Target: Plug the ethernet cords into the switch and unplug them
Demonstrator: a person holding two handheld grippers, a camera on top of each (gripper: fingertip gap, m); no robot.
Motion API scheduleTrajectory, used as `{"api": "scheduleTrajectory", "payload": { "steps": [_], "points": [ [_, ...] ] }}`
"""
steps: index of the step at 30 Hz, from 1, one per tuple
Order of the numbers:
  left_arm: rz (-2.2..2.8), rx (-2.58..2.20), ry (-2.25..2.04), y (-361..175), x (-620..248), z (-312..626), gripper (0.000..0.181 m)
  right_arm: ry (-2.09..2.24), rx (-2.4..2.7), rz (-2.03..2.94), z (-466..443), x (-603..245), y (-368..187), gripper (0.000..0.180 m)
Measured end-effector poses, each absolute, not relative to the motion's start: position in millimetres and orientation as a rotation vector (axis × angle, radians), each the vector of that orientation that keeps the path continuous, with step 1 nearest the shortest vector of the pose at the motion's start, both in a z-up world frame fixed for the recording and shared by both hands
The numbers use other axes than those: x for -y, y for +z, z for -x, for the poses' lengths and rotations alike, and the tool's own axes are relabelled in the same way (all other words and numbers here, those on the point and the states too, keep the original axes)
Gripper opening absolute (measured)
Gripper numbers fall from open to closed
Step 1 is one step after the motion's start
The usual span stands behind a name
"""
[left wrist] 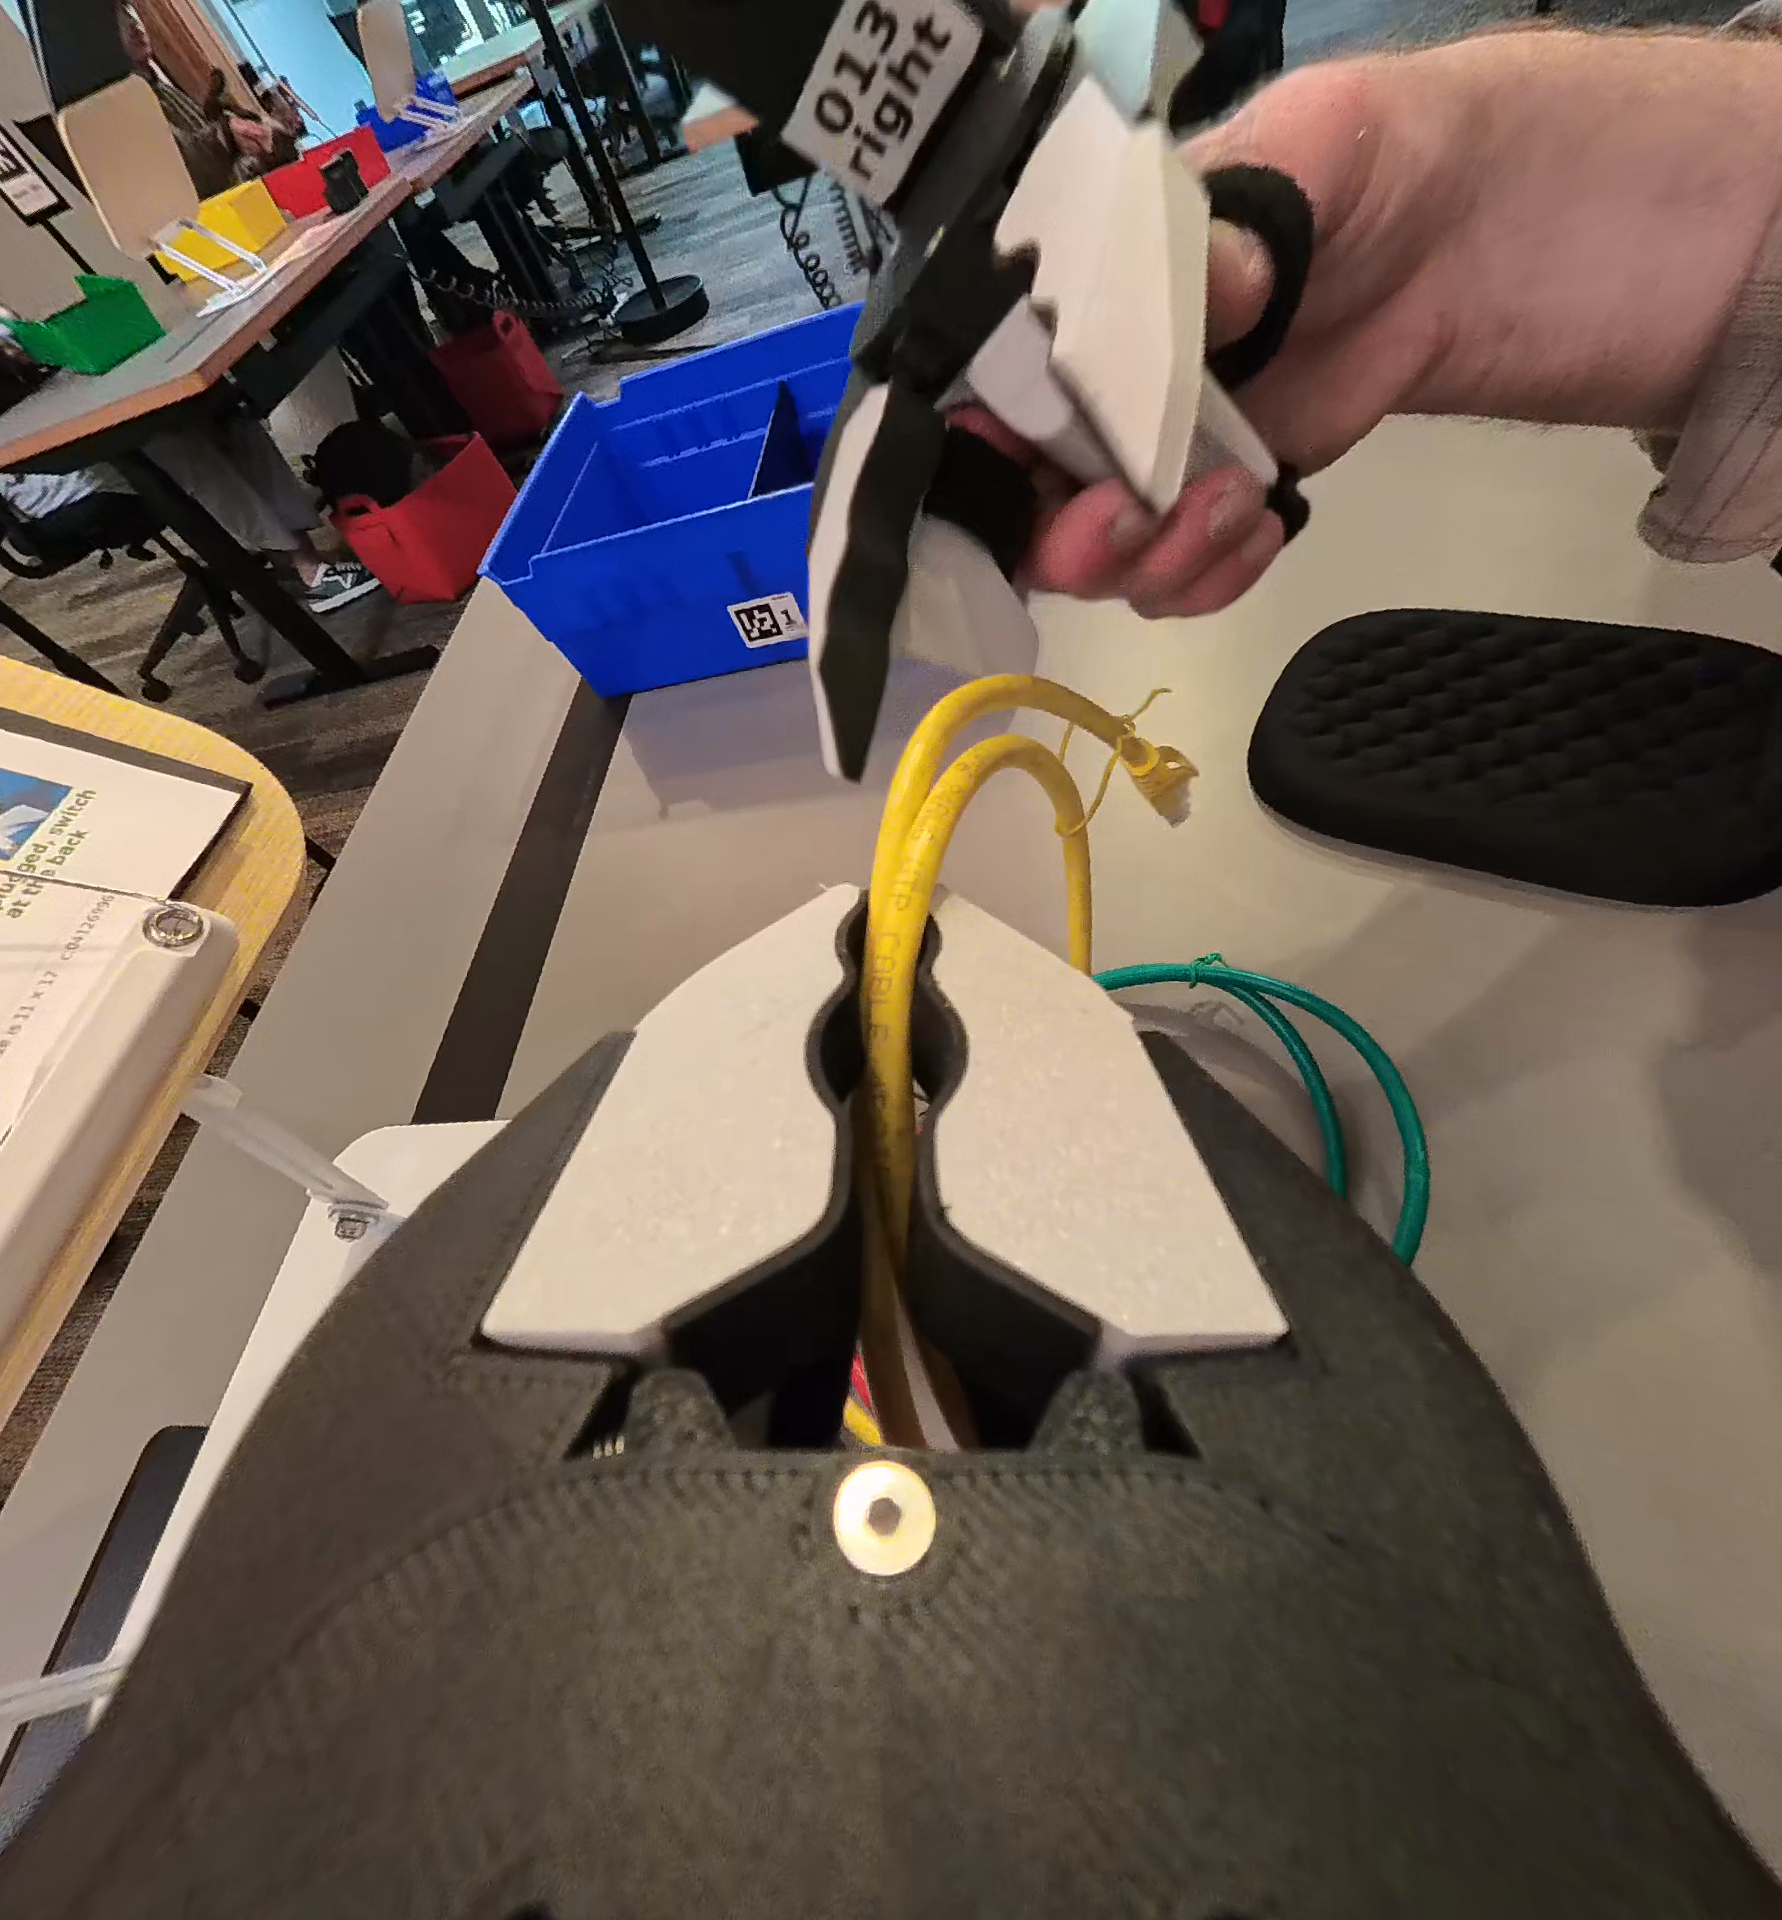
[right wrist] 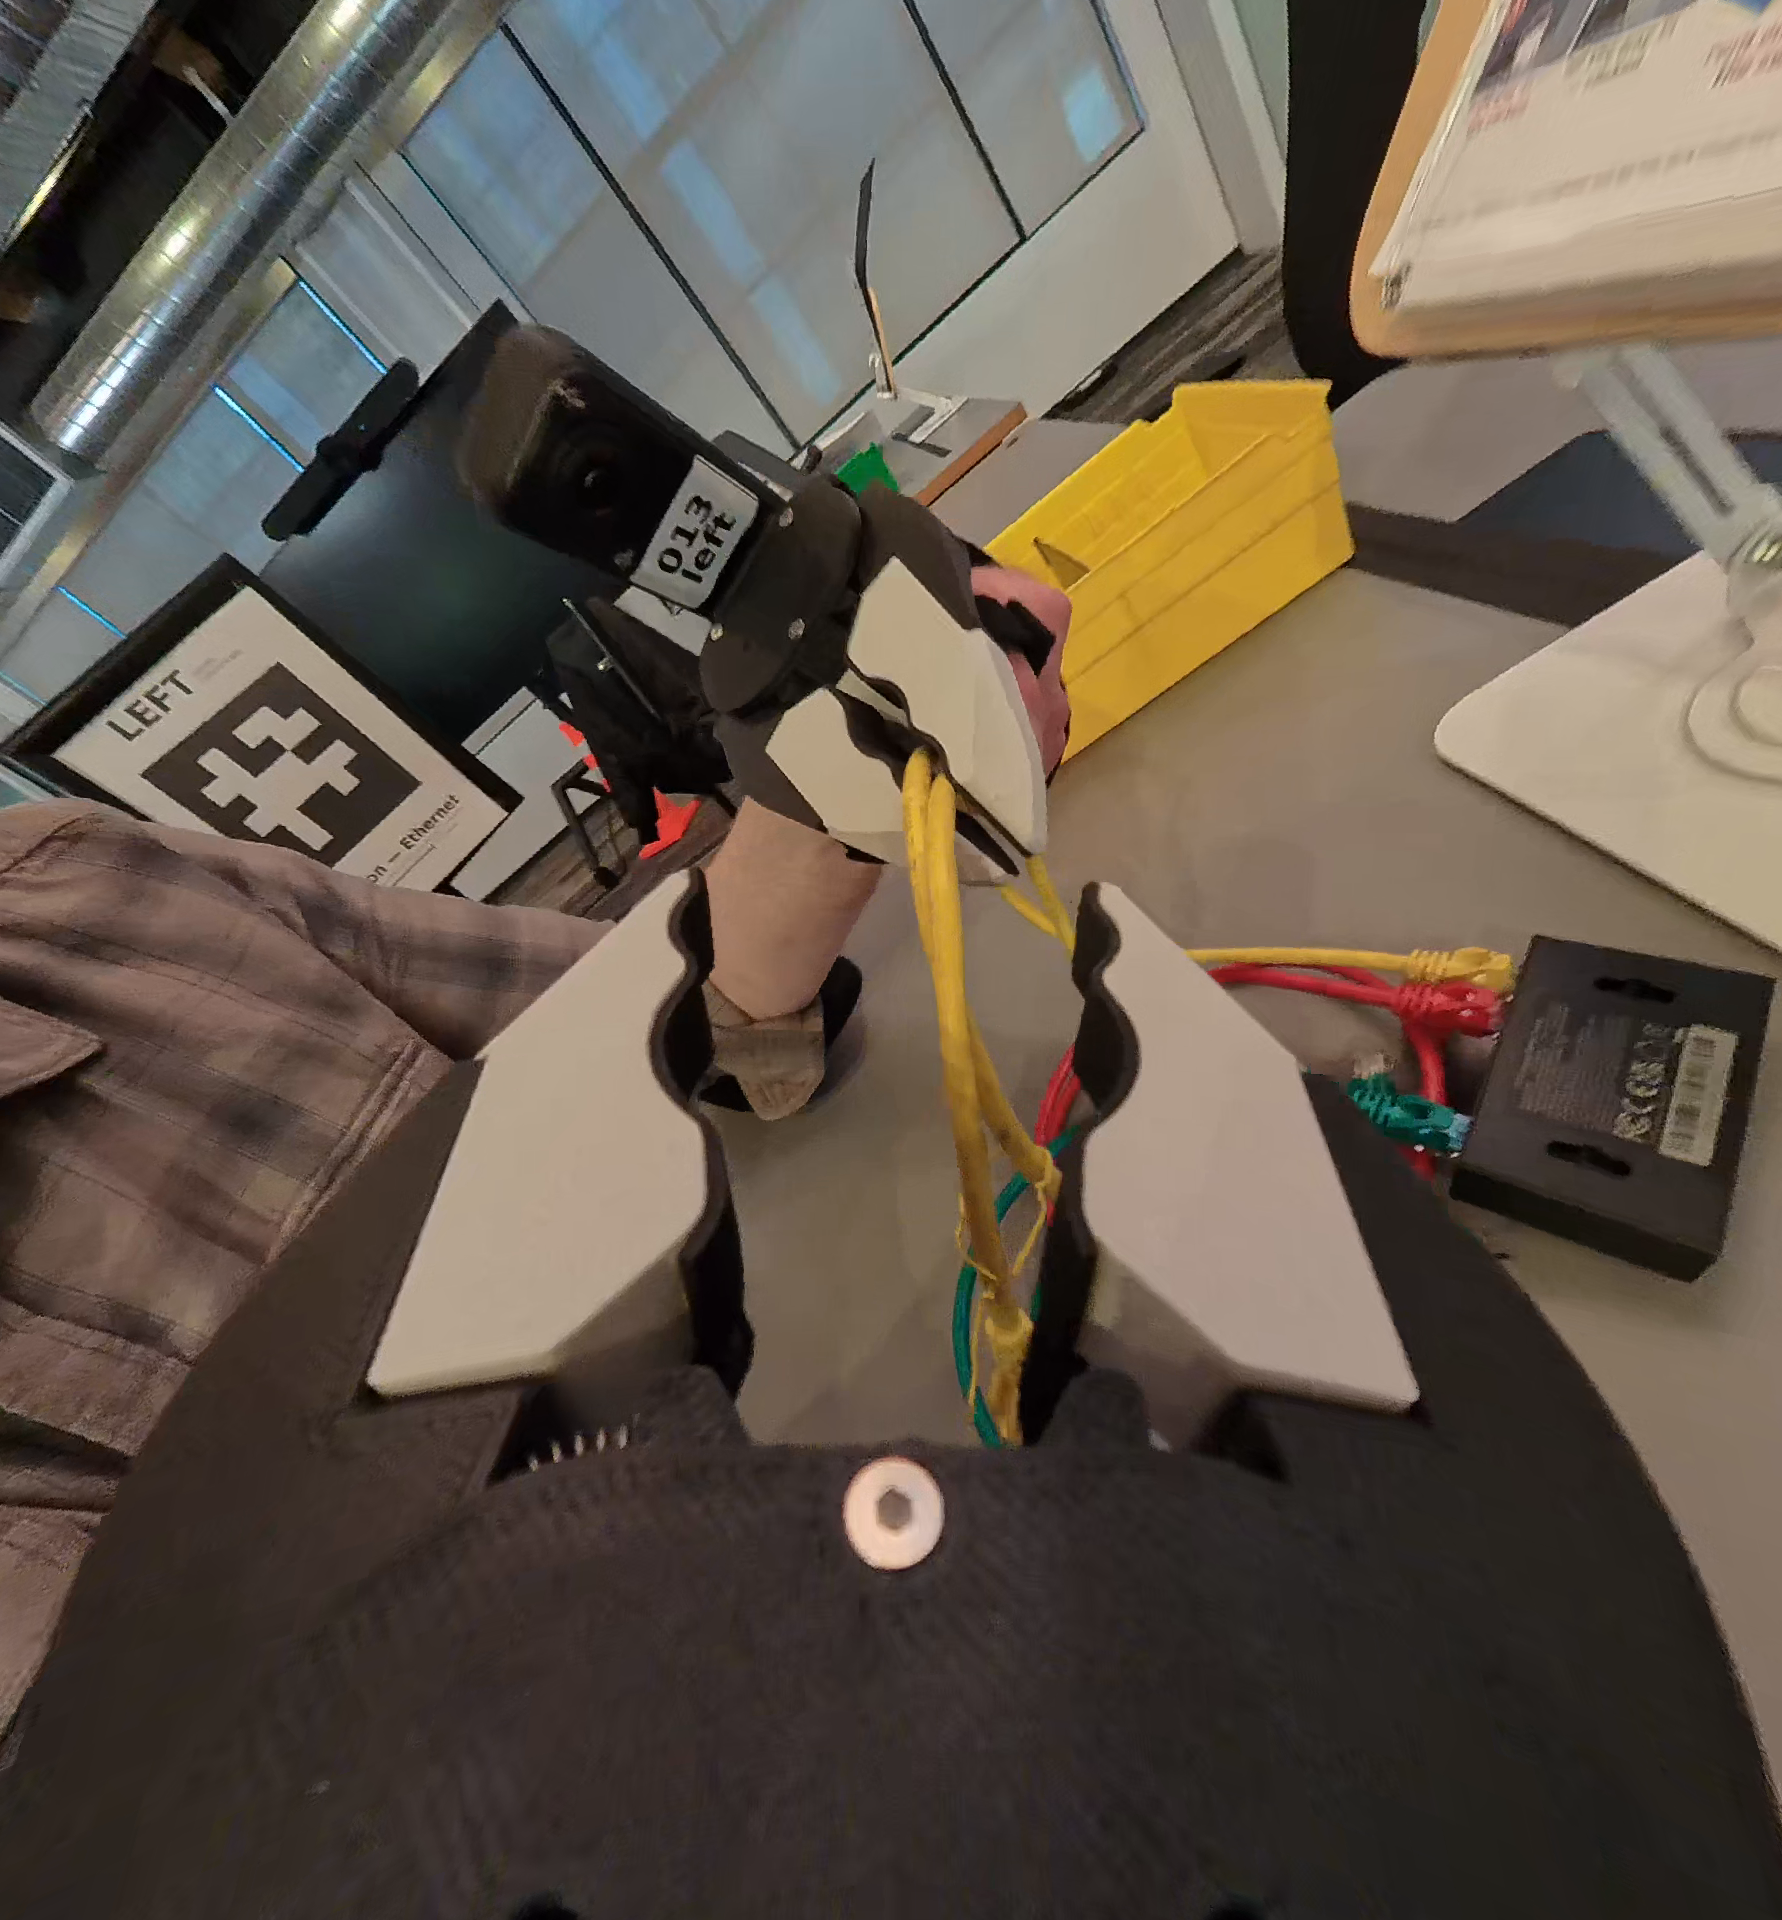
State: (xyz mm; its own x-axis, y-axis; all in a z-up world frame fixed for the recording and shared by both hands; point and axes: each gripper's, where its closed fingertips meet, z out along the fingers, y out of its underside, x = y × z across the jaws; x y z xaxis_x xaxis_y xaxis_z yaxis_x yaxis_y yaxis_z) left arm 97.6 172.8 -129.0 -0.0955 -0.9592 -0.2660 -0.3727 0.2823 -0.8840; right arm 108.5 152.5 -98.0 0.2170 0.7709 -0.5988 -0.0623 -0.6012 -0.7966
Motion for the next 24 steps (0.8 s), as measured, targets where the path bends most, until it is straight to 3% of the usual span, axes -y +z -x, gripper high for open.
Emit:
{"api": "scheduleTrajectory", "payload": {
  "steps": [2, 9, 14, 24],
  "points": [
    [1.248, -1.637, -0.82, -128.9, -173.5, -97.4, 0.004, 1.393, 0.695, 1.755, -115.5, -149.5, -91.4, 0.071],
    [1.255, -1.586, -0.909, -118.6, -174.5, -93.2, 0.004, 0.807, 1.006, 1.788, -148.6, -116.7, -108.2, 0.051],
    [1.221, -1.636, -0.893, -119.5, -167.2, -91.4, 0.004, 0.776, 1.192, 1.814, -153.8, -94.4, -128.8, 0.035],
    [1.168, -1.707, -0.892, -120.3, -153.8, -90.3, 0.004, 0.604, 1.472, 1.761, -145.9, -99.1, -152.6, 0.041]
  ]
}}
